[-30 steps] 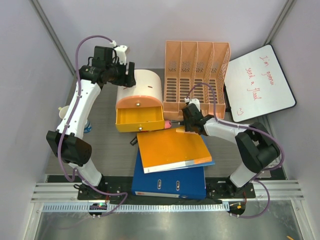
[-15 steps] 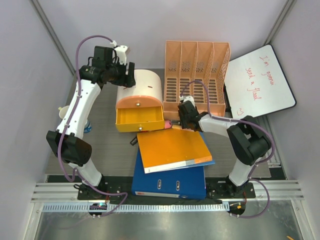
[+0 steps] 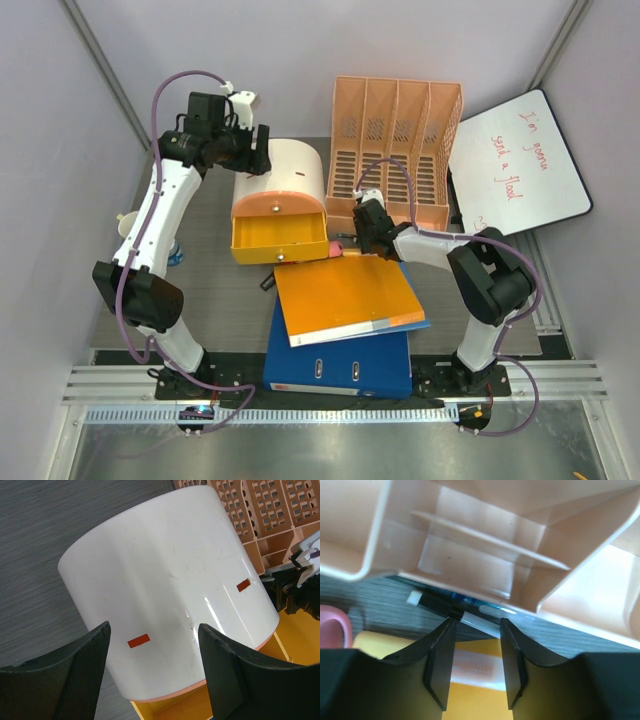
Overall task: Organize the desk
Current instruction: Pick up the stationery from the center of the board.
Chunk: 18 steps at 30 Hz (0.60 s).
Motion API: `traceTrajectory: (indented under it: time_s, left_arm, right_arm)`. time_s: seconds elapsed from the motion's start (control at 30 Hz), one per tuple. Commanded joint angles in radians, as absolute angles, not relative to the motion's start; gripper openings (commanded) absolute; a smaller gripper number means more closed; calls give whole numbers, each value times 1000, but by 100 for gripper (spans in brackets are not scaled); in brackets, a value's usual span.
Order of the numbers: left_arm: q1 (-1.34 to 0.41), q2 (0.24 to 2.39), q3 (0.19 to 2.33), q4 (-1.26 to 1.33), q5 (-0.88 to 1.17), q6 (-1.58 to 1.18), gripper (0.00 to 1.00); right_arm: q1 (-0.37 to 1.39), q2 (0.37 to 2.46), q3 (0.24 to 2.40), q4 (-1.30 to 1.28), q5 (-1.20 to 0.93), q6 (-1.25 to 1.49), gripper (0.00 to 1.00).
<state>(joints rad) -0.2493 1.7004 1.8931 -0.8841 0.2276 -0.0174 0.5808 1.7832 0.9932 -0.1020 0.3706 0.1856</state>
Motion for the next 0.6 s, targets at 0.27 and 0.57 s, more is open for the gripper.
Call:
traceTrajectory:
  time_s: [0.27,0.57]
  left_arm:
    - [-253,1687,1911,-868,222,-5,72]
    - [-253,1678,1908,-870,213,-5,71]
  right_arm:
    - [571,1766,911,-104,308,230,36]
    - [572,1787,911,-126,221,242,18]
